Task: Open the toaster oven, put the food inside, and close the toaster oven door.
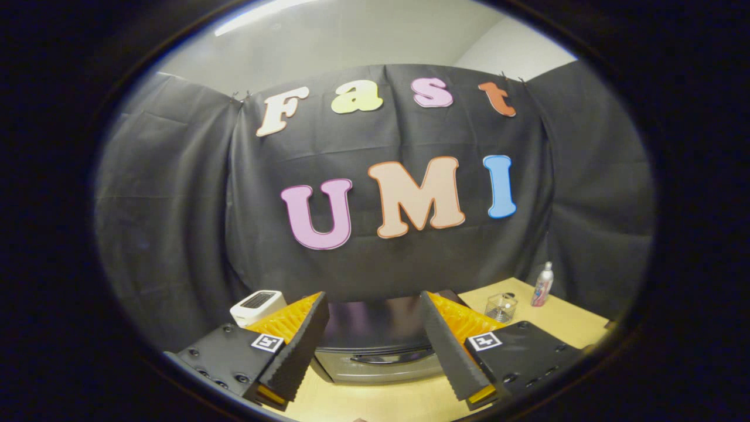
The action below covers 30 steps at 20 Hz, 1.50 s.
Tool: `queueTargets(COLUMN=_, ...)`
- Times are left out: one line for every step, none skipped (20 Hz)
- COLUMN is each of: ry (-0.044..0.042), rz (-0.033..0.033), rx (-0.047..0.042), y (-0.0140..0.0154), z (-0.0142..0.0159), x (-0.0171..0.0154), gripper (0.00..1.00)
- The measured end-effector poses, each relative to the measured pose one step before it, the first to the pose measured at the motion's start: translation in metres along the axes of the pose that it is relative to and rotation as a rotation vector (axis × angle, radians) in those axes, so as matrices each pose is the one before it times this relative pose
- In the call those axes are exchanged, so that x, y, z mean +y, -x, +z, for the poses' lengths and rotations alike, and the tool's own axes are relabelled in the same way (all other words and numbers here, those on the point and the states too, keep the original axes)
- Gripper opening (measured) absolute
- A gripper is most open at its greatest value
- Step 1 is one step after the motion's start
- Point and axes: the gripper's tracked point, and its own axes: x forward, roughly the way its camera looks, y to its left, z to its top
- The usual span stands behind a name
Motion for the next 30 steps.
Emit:
queueTargets(ry=-0.00861, rz=0.00111, rx=-0.01381, y=-0.00883, z=-0.00937, x=-0.00022, gripper=0.95)
queueTargets(ry=-0.00774, rz=0.00195, rx=-0.0103, y=-0.00866, z=-0.01004, x=-0.00067, gripper=0.95)
queueTargets(ry=-0.0044, rz=0.00467, rx=-0.00285, y=-0.00934, z=-0.0114, x=-0.00039, gripper=0.95)
queueTargets(ry=0.00134, rz=0.0036, rx=0.00142, y=-0.0067, z=-0.01353, x=-0.00117, gripper=0.95)
queueTargets(ry=0.00836, rz=0.00623, rx=0.00822, y=-0.00773, z=-0.01203, x=-0.00016, gripper=0.95)
queueTargets(ry=0.01376, rz=0.00537, rx=0.0124, y=-0.00737, z=-0.01406, x=0.00028, gripper=0.95)
queueTargets(ry=0.01909, rz=-0.00181, rx=0.01421, y=-0.00649, z=-0.01273, x=-0.00099, gripper=0.95)
queueTargets(ry=0.01593, rz=-0.00268, rx=0.01058, y=-0.00547, z=-0.00993, x=-0.00131, gripper=0.95)
queueTargets(ry=0.01369, rz=0.00646, rx=0.00905, y=-0.00468, z=-0.00982, x=0.00267, gripper=0.95)
queueTargets(ry=0.01395, rz=0.0082, rx=0.00707, y=-0.00459, z=-0.00878, x=0.00285, gripper=0.95)
queueTargets(ry=0.01195, rz=0.00499, rx=0.00721, y=-0.00456, z=-0.0075, x=0.00166, gripper=0.95)
queueTargets(ry=0.01338, rz=0.00542, rx=0.01002, y=-0.00333, z=-0.00993, x=0.0017, gripper=0.95)
queueTargets(ry=0.01449, rz=0.00517, rx=0.01277, y=-0.00335, z=-0.00987, x=0.0018, gripper=0.95)
queueTargets(ry=0.0152, rz=0.00348, rx=0.01465, y=-0.00378, z=-0.00926, x=0.00162, gripper=0.95)
queueTargets(ry=0.01517, rz=0.01262, rx=0.0159, y=-0.00078, z=-0.0079, x=0.00283, gripper=0.95)
queueTargets(ry=-0.01006, rz=-0.00226, rx=-0.04242, y=0.00099, z=0.00655, x=0.00012, gripper=0.95)
queueTargets(ry=-0.00568, rz=-0.00458, rx=-0.01754, y=-0.00073, z=0.00025, x=-0.00194, gripper=0.95)
queueTargets(ry=-0.01362, rz=0.00379, rx=0.00408, y=0.00054, z=-0.00334, x=-0.00098, gripper=0.95)
queueTargets(ry=-0.02996, rz=-0.00001, rx=-0.03769, y=0.00005, z=0.00141, x=-0.00048, gripper=0.95)
queueTargets(ry=-0.01667, rz=0.00531, rx=-0.01785, y=0.00091, z=-0.00074, x=-0.00077, gripper=0.95)
queueTargets(ry=-0.00132, rz=-0.0103, rx=-0.02077, y=0.00341, z=0.0019, x=-0.00361, gripper=0.94)
queueTargets(ry=0.00161, rz=0.00124, rx=-0.01603, y=0.00124, z=0.00109, x=0.0004, gripper=0.94)
queueTargets(ry=0.00594, rz=-0.00618, rx=-0.00871, y=0.00228, z=-0.00028, x=-0.00013, gripper=0.94)
queueTargets(ry=0.01422, rz=-0.01048, rx=-0.00254, y=0.00296, z=-0.0009, x=-0.00027, gripper=0.94)
queueTargets(ry=0.01812, rz=-0.00953, rx=-0.00146, y=0.003, z=-0.00092, x=-0.00067, gripper=0.94)
queueTargets(ry=0.00483, rz=-0.00867, rx=-0.00228, y=0.00326, z=-0.00071, x=-0.00039, gripper=0.93)
queueTargets(ry=-0.01196, rz=-0.00666, rx=-0.00141, y=0.00423, z=-0.00033, x=-0.00034, gripper=0.93)
queueTargets(ry=-0.01722, rz=-0.00443, rx=-0.0009, y=0.00527, z=-0.00086, x=0.0002, gripper=0.93)
queueTargets(ry=-0.0118, rz=-0.00346, rx=-0.00044, y=0.0058, z=0.00022, x=-0.00024, gripper=0.93)
queueTargets(ry=-0.00035, rz=-0.00672, rx=0.00345, y=0.00552, z=-0.00204, x=-0.00143, gripper=0.92)
